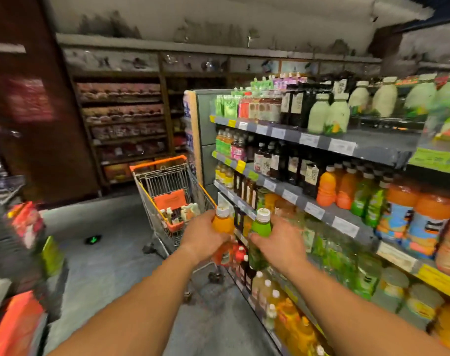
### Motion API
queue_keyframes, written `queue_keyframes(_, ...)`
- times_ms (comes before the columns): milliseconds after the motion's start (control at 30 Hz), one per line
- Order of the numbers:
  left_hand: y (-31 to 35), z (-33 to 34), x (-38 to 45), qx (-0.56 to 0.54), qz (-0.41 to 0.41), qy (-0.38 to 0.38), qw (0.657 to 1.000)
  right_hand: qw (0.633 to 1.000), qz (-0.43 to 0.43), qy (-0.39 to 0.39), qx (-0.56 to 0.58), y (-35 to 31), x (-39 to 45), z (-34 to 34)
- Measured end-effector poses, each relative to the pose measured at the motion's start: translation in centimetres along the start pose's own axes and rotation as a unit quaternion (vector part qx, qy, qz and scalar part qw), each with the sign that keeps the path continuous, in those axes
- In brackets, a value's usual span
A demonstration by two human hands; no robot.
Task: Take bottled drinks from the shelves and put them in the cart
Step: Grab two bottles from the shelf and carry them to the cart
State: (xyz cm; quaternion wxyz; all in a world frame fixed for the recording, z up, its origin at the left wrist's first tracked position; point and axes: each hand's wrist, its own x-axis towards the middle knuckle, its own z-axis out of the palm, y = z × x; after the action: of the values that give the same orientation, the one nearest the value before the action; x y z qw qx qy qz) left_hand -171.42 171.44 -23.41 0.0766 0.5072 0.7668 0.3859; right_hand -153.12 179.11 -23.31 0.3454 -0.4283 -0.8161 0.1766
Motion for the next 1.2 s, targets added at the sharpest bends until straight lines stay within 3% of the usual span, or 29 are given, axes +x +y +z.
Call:
queue_keyframes(433,-10.8,-3.3,18.0,0.023,-0.102,0.089,0.991,0.988,-0.065,-0.117,0.083,-2.9,22.4,14.9)
queue_keyframes(1000,-35.8,-2.2,47.8,-0.006,-0.173,0.044,0.984,0.979,0.013,-0.191,0.069,-4.1,48.0,45.5)
queue_keyframes(1200,-44.4,1.6,56.0,-0.007,-0.219,0.015,0.976,0.974,0.048,-0.209,0.072,-1.6,55.0,55.9)
